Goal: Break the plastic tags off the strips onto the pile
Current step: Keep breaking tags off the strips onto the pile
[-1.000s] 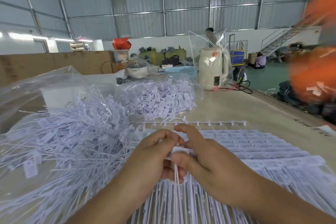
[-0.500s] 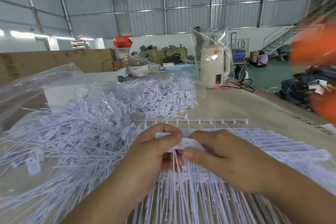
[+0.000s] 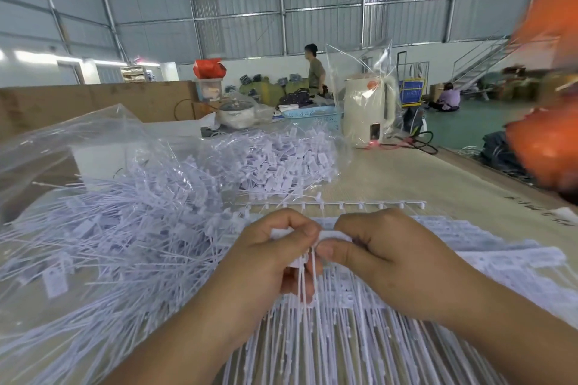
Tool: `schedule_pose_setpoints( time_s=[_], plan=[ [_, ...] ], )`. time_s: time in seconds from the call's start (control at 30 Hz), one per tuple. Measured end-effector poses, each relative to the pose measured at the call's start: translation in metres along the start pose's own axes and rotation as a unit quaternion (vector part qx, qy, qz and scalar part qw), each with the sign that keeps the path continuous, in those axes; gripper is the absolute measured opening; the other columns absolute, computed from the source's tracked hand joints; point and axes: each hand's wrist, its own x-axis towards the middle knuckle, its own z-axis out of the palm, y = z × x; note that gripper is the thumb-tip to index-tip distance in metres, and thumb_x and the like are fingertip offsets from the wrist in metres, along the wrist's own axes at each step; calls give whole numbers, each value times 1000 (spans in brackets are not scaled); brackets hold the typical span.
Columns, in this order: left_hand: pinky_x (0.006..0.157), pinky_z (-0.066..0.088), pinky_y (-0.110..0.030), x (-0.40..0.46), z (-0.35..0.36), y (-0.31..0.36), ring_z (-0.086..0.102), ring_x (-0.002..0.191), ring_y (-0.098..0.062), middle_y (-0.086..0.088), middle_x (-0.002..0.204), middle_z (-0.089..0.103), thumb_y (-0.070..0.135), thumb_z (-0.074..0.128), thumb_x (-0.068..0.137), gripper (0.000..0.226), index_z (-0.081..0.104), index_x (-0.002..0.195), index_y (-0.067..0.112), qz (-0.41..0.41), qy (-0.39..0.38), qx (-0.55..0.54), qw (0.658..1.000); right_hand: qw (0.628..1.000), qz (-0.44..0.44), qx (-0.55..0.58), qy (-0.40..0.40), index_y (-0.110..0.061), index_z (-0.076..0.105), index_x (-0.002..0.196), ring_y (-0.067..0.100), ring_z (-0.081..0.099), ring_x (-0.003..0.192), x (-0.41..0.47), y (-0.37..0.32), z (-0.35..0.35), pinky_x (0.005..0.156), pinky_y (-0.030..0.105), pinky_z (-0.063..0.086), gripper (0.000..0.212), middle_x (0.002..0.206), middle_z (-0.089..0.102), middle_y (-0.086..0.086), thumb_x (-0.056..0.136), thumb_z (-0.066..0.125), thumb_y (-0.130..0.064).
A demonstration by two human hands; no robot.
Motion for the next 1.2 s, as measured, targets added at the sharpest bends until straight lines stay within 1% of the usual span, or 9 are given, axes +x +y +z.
schedule_pose_setpoints(
  time_s=[0.27,0.37,0.5,0.67,0.77,0.87,1.0,1.1,1.2],
  plan=[
    [38,43,-26,-6,19,6,49,38,-17,-11,59,61,18,68,68,7,72,66,13,35,70,-164,983,987,-19,-39,156,-19,50,65,13,43,46,1,-17,11,43,32,34,44,50,39,-10,91,45,-54],
    [39,45,-25,-5,21,5,48,39,-17,-10,59,59,18,68,70,9,73,70,11,20,62,-215,974,973,-49,-22,224,-27,40,66,9,38,46,-1,-23,15,43,28,32,32,53,34,-15,94,43,-44],
    [42,47,-25,-6,23,4,50,46,-16,-8,63,60,24,72,65,13,75,72,13,9,48,-238,970,964,-62,-19,257,-16,49,64,11,41,47,-2,-25,21,45,33,38,38,55,41,-10,96,44,-37],
    [45,53,-25,1,4,5,61,50,-15,-11,67,64,17,61,88,21,72,77,3,-35,97,-337,936,946,-44,21,319,-26,36,66,8,35,47,-1,-24,13,44,13,25,34,51,31,-9,97,45,-38],
    [50,56,-30,8,-15,6,61,52,-17,-11,72,69,18,60,87,19,73,76,11,2,149,-217,965,959,-36,61,273,-26,41,70,7,36,44,-1,-18,9,43,14,23,33,56,42,-2,95,44,-46],
    [50,53,-34,6,-8,2,65,58,-23,-15,82,73,23,62,79,17,75,84,13,4,90,-102,991,981,-21,83,175,-35,46,97,6,40,40,0,-13,13,42,16,26,23,52,52,-14,93,43,-57],
    [45,47,-27,0,3,-5,57,48,-19,-20,88,69,14,57,90,18,75,85,11,-7,12,-52,999,998,-23,11,65,-44,27,128,1,51,55,-1,-12,17,51,18,36,50,56,52,-19,87,28,-73],
    [46,46,-28,0,2,-5,54,47,-20,-20,80,67,32,59,80,28,73,86,8,-16,4,-52,998,999,-21,-12,23,-44,16,135,-1,52,61,-1,-12,20,53,18,34,58,62,52,-18,86,21,-74],
    [45,45,-27,0,2,-4,53,53,-24,-22,77,65,41,72,76,44,68,94,1,-32,-7,-42,999,1000,-11,-19,-2,-43,9,138,5,60,74,0,-12,21,63,26,46,65,82,65,-12,82,19,-75]
  ],
)
